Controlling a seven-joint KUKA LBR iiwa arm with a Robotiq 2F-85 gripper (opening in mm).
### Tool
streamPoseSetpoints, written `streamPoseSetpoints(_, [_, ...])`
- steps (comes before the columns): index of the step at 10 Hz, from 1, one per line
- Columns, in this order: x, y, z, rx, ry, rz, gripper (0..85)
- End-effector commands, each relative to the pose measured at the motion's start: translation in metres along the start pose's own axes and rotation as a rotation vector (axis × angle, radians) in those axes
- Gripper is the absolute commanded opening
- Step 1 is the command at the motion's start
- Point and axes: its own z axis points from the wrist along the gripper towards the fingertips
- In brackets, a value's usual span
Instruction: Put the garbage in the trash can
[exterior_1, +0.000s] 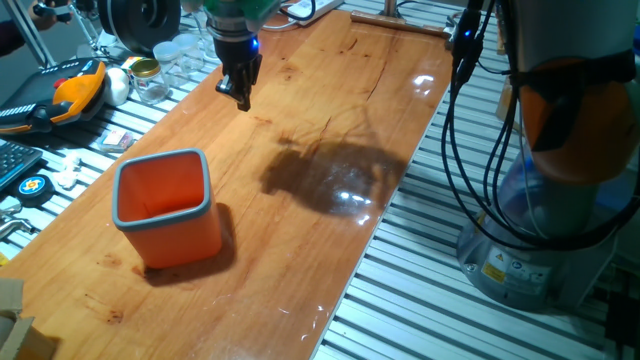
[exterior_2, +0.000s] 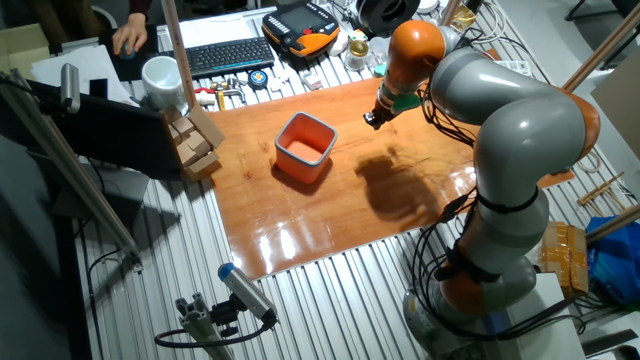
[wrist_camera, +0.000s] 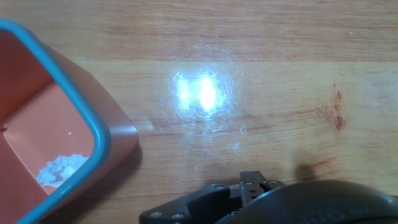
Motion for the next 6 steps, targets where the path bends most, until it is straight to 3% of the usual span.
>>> streamPoseSetpoints(1, [0.0,0.0,0.0001,0.0,0.0,0.0,0.0])
streamPoseSetpoints(6, [0.0004,0.0009,0.001,0.002,0.0,-0.002,0.0])
